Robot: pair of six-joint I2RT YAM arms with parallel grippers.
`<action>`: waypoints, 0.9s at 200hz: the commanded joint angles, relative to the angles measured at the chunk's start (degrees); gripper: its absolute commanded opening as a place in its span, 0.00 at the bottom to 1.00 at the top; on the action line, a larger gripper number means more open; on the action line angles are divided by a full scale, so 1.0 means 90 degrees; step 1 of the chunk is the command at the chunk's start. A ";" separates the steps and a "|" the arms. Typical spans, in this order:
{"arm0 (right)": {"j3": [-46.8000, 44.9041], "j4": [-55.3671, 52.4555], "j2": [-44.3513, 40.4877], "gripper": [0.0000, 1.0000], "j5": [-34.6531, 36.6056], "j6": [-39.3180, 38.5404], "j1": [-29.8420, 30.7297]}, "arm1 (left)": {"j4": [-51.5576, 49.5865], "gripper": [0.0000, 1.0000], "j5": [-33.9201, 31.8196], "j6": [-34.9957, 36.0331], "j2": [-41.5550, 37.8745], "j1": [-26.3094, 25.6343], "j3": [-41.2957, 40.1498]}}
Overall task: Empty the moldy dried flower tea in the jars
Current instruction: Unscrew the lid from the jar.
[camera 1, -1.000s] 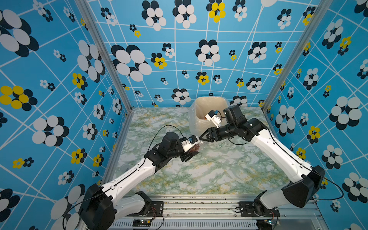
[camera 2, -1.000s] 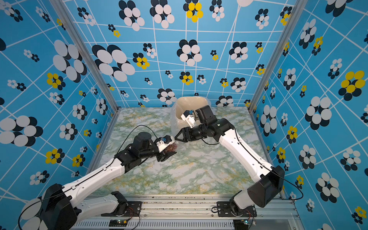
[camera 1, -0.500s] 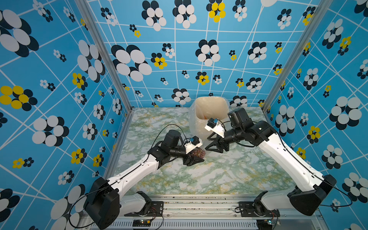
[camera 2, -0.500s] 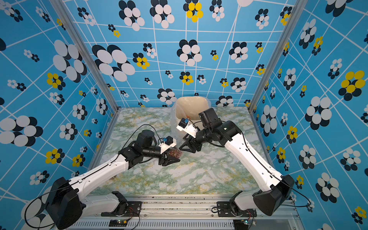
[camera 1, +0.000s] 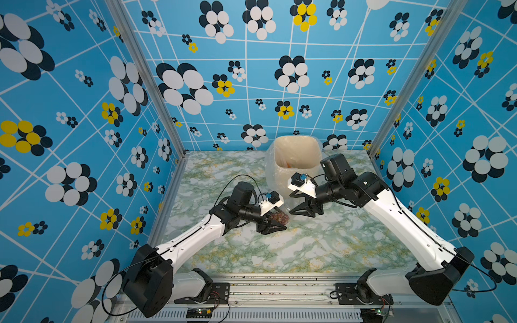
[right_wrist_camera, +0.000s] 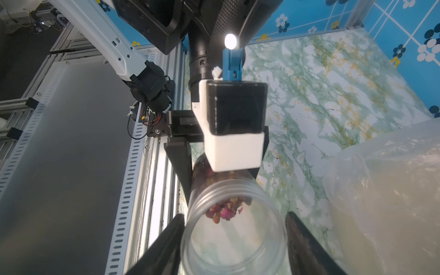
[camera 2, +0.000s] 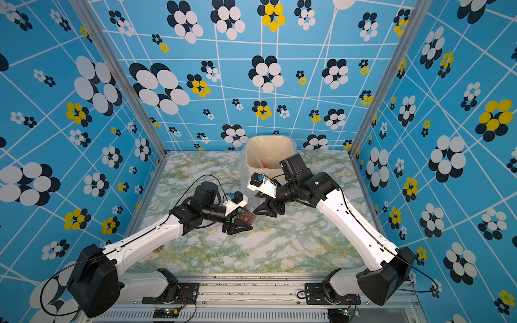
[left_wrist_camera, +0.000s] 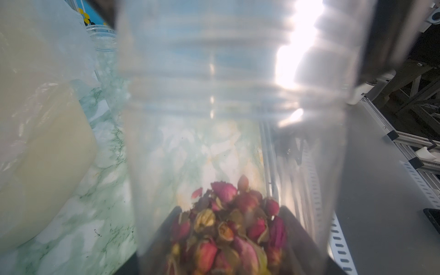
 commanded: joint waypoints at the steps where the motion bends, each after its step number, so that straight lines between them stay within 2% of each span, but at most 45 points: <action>1: -0.0348 0.0844 -0.0153 0.26 0.0530 -0.0415 0.0049 | 0.0316 0.17 0.0683 -0.0228 -0.0069 -0.0030 0.0225; 40: -0.0562 0.1057 -0.0349 0.29 0.0475 -0.0395 0.0047 | 0.0343 0.17 0.0613 -0.0237 -0.0010 -0.0026 0.0241; 65: -0.0445 0.1131 -0.0326 0.49 0.0353 0.0115 0.0048 | 0.0389 0.17 0.0196 -0.0201 -0.0066 -0.0027 0.0201; 85: -0.0493 0.1671 -0.0480 0.69 0.0468 0.1333 0.0041 | 0.0412 0.17 -0.0587 0.0007 -0.0222 -0.0026 0.0109; 106: -0.0454 0.2007 -0.0590 0.78 0.0739 0.2926 0.0041 | 0.0540 0.17 -0.1474 0.0242 -0.0465 -0.0043 -0.0047; 124: -0.0155 0.1640 -0.0494 0.81 0.1009 0.3961 0.0014 | 0.0718 0.17 -0.2091 0.0397 -0.0656 -0.0046 -0.0179; 158: 0.0309 0.0516 -0.0148 0.99 0.1257 0.5003 0.0008 | 0.0797 0.17 -0.2863 0.0713 -0.0860 -0.0140 -0.0267; 180: 0.0446 0.0096 0.0012 0.99 0.1322 0.5314 0.0006 | 0.0718 0.16 -0.3134 0.0916 -0.0876 -0.0253 -0.0240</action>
